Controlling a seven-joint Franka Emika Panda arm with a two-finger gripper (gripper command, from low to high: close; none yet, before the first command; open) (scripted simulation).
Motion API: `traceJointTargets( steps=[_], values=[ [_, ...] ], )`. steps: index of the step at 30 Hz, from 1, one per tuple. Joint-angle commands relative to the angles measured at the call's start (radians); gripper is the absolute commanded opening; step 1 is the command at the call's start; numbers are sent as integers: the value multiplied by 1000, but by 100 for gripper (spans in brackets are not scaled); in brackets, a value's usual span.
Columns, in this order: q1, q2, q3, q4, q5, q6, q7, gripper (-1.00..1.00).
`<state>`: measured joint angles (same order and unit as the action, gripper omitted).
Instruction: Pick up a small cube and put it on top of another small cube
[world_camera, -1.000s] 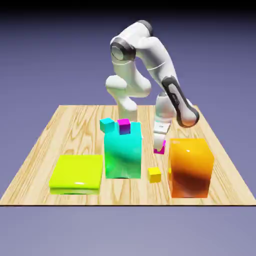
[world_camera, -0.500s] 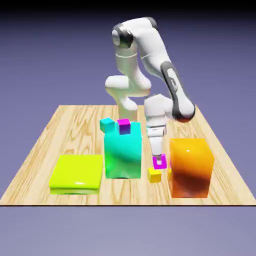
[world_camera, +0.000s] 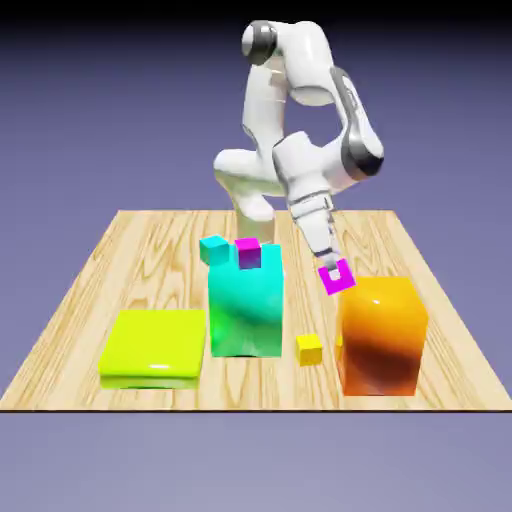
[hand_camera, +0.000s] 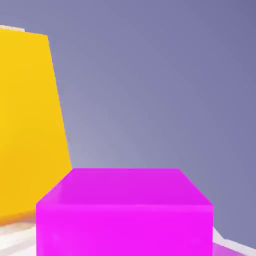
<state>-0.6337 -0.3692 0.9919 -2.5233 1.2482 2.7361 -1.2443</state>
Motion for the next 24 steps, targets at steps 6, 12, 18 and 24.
traceJointTargets(
  steps=[6, 12, 18, 24],
  values=[
    [-200, -217, 162, -1, -55, -230, 221, -100],
    [-393, -425, 354, -17, -107, -462, 443, -100],
    [-484, -519, 554, -71, -153, -614, 584, -100],
    [-621, -534, 771, -55, 2, -518, 510, -100]
  ],
)
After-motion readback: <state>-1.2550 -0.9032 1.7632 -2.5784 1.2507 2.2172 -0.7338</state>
